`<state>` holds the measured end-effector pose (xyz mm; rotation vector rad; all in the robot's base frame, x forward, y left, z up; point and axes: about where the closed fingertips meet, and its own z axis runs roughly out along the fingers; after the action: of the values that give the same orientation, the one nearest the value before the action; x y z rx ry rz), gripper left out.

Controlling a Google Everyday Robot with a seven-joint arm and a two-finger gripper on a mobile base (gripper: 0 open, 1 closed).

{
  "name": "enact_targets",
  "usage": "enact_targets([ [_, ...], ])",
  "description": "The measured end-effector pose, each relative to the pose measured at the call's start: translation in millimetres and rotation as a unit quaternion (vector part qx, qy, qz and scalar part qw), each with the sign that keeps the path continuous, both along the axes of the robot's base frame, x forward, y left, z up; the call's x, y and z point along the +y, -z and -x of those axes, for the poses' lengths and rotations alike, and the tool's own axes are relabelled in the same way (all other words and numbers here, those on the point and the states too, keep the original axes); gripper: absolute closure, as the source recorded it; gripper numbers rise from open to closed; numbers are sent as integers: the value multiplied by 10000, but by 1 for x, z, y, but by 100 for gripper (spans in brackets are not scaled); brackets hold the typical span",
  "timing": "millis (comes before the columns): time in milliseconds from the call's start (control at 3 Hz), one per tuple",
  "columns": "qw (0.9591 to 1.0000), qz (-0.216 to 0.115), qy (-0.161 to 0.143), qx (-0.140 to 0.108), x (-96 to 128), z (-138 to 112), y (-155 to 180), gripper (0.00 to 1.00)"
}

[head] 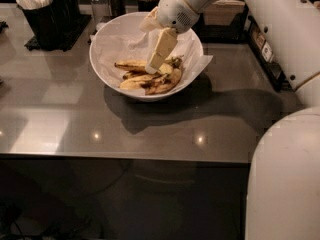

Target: Pick banana from white bowl

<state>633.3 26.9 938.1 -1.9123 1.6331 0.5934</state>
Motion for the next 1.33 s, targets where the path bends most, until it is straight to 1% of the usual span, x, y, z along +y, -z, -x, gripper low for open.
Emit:
enact_targets([
  [333, 9997, -91, -57, 198, 12, -9, 18, 24],
  [667, 9993, -144, -47, 349, 18, -16, 32, 31],
  [1000, 9989, -149, -10, 436, 18, -20, 39, 28],
  [1333, 9988, -137, 8, 476, 18, -21, 43, 29],
])
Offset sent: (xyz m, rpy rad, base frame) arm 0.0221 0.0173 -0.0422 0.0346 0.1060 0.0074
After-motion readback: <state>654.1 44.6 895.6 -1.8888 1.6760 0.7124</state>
